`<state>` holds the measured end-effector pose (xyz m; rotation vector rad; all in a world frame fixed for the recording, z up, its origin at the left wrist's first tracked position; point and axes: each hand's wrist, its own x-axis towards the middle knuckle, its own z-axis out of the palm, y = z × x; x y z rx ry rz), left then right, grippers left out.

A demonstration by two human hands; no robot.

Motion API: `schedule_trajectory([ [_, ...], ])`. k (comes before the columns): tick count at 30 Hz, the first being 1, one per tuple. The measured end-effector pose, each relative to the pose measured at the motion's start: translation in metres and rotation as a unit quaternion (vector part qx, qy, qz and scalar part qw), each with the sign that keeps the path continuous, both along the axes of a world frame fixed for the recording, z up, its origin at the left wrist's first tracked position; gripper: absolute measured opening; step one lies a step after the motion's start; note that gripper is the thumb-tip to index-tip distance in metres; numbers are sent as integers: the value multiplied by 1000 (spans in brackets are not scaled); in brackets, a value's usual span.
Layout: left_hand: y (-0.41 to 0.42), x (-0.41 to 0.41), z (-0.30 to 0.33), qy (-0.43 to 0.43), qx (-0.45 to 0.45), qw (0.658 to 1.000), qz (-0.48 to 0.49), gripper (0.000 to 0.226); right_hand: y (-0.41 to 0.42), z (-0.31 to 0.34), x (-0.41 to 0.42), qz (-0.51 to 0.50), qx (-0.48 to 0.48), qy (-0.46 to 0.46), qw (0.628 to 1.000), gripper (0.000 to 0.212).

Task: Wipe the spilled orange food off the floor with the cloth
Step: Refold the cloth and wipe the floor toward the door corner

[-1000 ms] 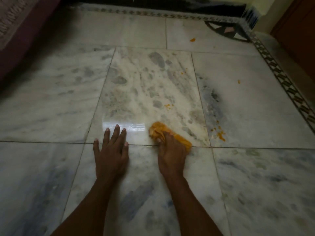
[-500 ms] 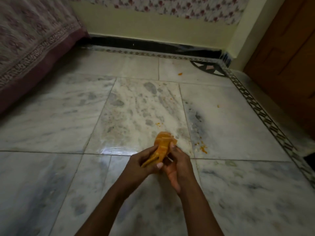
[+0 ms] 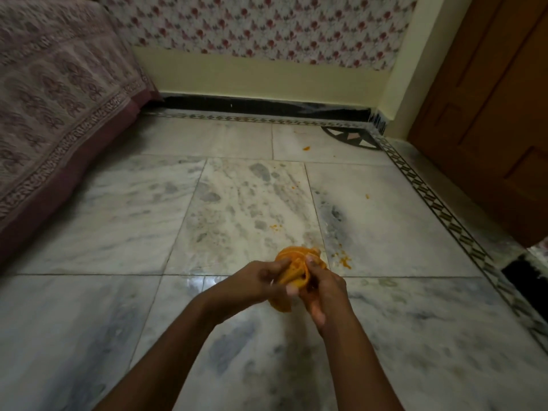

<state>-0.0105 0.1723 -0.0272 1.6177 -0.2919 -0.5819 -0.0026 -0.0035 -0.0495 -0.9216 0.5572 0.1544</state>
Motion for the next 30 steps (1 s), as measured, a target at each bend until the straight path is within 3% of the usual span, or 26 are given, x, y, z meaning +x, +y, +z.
schedule_trajectory([
  [2, -2, -4, -2, -54, 36, 998, -6, 52, 0, 2, 2, -7, -11, 11, 1000, 30],
  [6, -2, -8, -3, -105, 20, 993, 42, 22, -2, 7, 2, 1, -18, 1, 1000, 35],
  [8, -2, -9, 2, -99, 5, 993, 68, 25, -5, 8, 3, 24, -31, 2, 999, 41],
  [11, -5, -6, 5, -77, -21, 993, 90, 33, -5, 8, 0, 74, -53, -27, 995, 73],
  [13, -7, 3, 11, -91, -40, 978, 181, 32, -10, 2, -4, 71, -64, -48, 994, 90],
  [16, -6, 18, 37, -142, -58, 940, 303, 31, -26, -13, -14, 83, -113, -25, 990, 82],
  [18, -8, 23, 64, -159, -72, 949, 263, 32, -39, -18, -14, 83, -219, -29, 972, 101],
  [20, -9, 26, 88, -169, -44, 969, 174, 33, -45, -8, -4, 127, -302, -132, 936, 135],
  [21, -10, 27, 97, -168, -24, 976, 133, 33, -42, 3, 2, 173, -325, -174, 913, 137],
  [23, -11, 34, 110, -158, -11, 983, 95, 35, -32, 21, 13, 252, -309, -229, 888, 115],
  [26, -8, 54, 115, -145, -38, 967, 206, 35, -17, 36, 19, 271, -116, -213, 931, 57],
  [28, -1, 71, 103, -88, -47, 950, 296, 43, -14, 31, 17, 271, -73, -172, 944, 45],
  [30, 10, 77, 76, 63, -57, 949, 305, 59, -11, 18, 16, 226, -100, -114, 962, 49],
])
